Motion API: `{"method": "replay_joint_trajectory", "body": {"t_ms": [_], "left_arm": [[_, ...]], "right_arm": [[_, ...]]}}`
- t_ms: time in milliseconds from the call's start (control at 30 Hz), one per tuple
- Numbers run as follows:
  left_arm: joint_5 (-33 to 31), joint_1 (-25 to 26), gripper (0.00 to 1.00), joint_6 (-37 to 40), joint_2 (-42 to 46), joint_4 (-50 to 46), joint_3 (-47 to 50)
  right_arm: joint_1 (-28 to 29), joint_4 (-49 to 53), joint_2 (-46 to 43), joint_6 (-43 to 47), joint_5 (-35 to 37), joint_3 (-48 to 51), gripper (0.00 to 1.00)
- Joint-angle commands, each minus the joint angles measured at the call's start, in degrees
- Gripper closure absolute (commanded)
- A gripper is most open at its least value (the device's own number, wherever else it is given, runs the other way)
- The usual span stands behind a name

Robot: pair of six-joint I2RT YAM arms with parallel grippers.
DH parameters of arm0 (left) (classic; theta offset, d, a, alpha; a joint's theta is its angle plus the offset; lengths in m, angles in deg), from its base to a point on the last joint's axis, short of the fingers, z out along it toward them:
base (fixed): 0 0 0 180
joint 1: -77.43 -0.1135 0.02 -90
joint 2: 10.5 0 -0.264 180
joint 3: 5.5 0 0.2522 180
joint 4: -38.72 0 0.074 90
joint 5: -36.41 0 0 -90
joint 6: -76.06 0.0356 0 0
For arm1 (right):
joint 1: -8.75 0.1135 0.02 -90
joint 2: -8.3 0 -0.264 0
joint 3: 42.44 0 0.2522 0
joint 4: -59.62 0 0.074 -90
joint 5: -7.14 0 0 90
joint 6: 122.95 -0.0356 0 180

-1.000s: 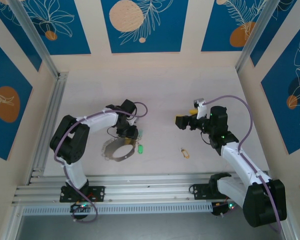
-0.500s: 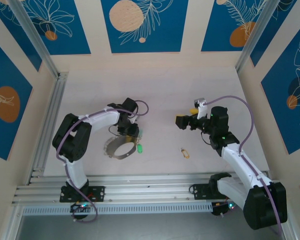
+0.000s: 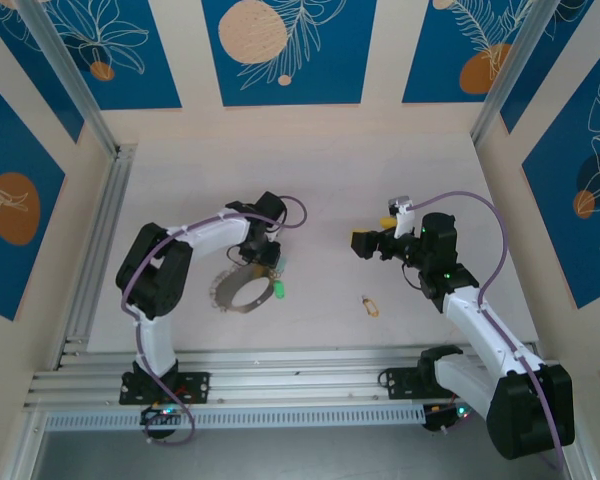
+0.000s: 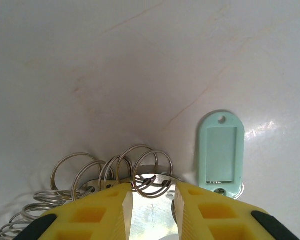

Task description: Put the keys on the keyring

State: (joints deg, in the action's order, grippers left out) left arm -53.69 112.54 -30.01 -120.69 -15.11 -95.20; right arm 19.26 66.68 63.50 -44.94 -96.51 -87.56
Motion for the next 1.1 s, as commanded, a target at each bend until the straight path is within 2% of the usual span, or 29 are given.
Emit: {"method": "replay_joint_trajectory", "body": {"t_ms": [0, 267, 433, 567, 1067], "left_arm": [[-0.6, 0.3, 0.71, 0.6, -1.8, -1.7, -1.6], [0.5, 0.5, 0.74, 1.0, -3.4, -1.6, -3.5], [1.0, 0.8, 0.79, 1.9, -1.5, -2.4, -3.9], [2.7, 0.8, 0.79, 2.5, -1.2, -3.4, -5.1], [0.5, -0.2, 0.72, 4.8, -4.5, -4.6, -7.4]], "right_arm": [[0.3, -1.4, 0.0, 1.0, 0.1, 0.7, 0.01], [0.2, -1.7, 0.5, 0.9, 0.3, 0.8, 0.01], [0.2, -1.6, 1.3, 0.7, 0.6, 0.8, 0.01], [0.2, -1.4, 1.4, 0.6, 0.8, 1.0, 0.01], [-0.1, -1.1, 0.5, 0.6, 0.9, 1.3, 0.01]]}}
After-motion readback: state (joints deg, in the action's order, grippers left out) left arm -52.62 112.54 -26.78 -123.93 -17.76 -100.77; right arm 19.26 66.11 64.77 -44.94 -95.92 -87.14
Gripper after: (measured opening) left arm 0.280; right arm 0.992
